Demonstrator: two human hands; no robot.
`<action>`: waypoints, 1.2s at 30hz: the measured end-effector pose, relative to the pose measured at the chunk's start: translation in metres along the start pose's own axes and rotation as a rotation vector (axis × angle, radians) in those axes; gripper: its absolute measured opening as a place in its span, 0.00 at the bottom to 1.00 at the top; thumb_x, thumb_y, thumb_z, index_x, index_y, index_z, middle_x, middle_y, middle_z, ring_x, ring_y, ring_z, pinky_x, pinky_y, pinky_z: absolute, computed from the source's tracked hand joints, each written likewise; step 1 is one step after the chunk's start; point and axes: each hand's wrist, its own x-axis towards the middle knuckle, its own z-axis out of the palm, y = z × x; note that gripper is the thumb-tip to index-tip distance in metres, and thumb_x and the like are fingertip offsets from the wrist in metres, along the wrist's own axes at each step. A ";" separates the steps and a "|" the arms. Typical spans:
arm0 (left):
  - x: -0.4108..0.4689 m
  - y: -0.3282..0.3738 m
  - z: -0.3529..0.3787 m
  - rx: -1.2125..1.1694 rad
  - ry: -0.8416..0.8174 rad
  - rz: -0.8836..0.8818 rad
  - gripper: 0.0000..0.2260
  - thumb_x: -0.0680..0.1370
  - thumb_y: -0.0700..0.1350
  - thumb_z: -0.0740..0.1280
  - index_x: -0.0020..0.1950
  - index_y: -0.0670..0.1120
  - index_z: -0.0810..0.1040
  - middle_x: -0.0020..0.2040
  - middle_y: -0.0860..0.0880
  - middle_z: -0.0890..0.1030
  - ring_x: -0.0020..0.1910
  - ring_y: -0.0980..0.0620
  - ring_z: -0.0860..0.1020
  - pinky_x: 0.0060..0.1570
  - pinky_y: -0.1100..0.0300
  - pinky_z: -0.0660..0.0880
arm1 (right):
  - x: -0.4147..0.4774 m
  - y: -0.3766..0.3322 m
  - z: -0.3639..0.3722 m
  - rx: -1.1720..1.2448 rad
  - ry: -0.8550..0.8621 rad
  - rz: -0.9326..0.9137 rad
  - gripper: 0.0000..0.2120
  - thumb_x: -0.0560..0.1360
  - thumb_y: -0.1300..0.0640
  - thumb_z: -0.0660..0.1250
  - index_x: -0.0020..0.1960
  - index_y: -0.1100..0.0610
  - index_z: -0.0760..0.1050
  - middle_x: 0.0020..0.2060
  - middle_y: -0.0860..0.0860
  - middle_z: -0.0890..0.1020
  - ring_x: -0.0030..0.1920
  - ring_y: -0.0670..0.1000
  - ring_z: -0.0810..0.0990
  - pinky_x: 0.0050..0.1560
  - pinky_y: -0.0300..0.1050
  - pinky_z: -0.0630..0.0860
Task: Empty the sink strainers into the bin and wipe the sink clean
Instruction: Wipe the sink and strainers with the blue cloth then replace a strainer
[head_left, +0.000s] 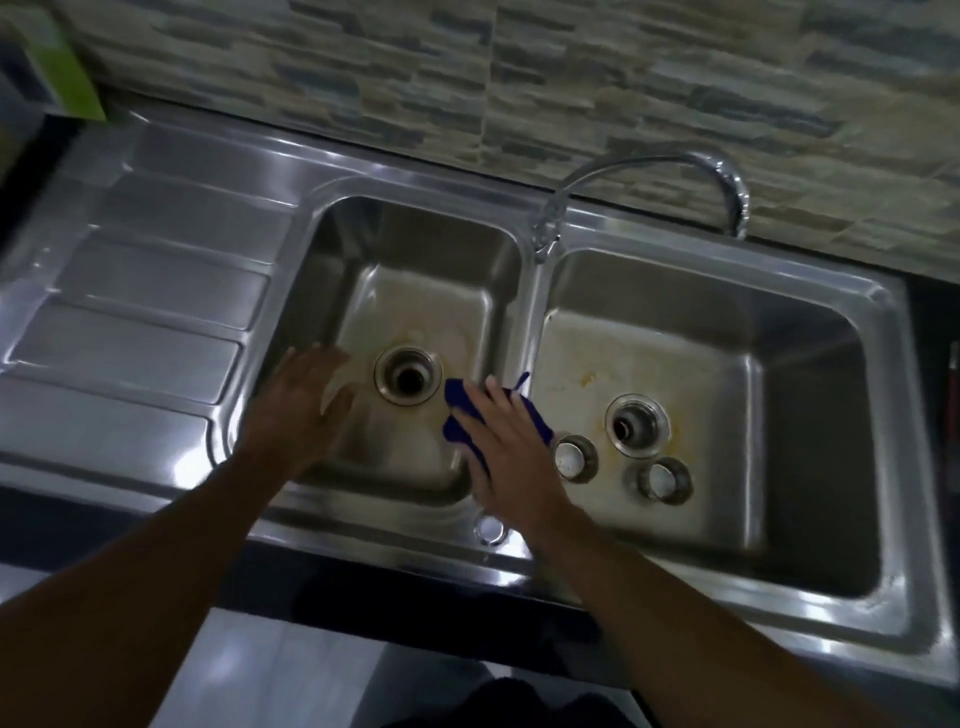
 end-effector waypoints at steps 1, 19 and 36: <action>0.007 -0.011 -0.001 0.027 0.028 0.041 0.24 0.82 0.55 0.56 0.71 0.42 0.73 0.70 0.39 0.76 0.72 0.39 0.72 0.75 0.42 0.64 | 0.011 0.008 0.001 0.003 0.010 0.029 0.20 0.84 0.52 0.57 0.75 0.54 0.68 0.80 0.49 0.61 0.81 0.50 0.50 0.81 0.53 0.48; 0.060 -0.084 -0.001 0.021 0.247 0.231 0.22 0.85 0.47 0.51 0.79 0.43 0.63 0.79 0.42 0.64 0.80 0.46 0.60 0.80 0.47 0.56 | 0.061 0.018 -0.005 -0.112 0.078 0.252 0.25 0.82 0.57 0.56 0.78 0.56 0.61 0.81 0.51 0.55 0.81 0.55 0.50 0.80 0.58 0.53; 0.060 -0.073 -0.009 0.117 0.198 -0.001 0.26 0.85 0.51 0.48 0.80 0.40 0.60 0.81 0.41 0.59 0.82 0.44 0.55 0.79 0.41 0.55 | 0.225 0.025 -0.028 0.079 0.484 0.010 0.24 0.74 0.75 0.66 0.68 0.63 0.75 0.70 0.61 0.74 0.70 0.61 0.71 0.67 0.66 0.70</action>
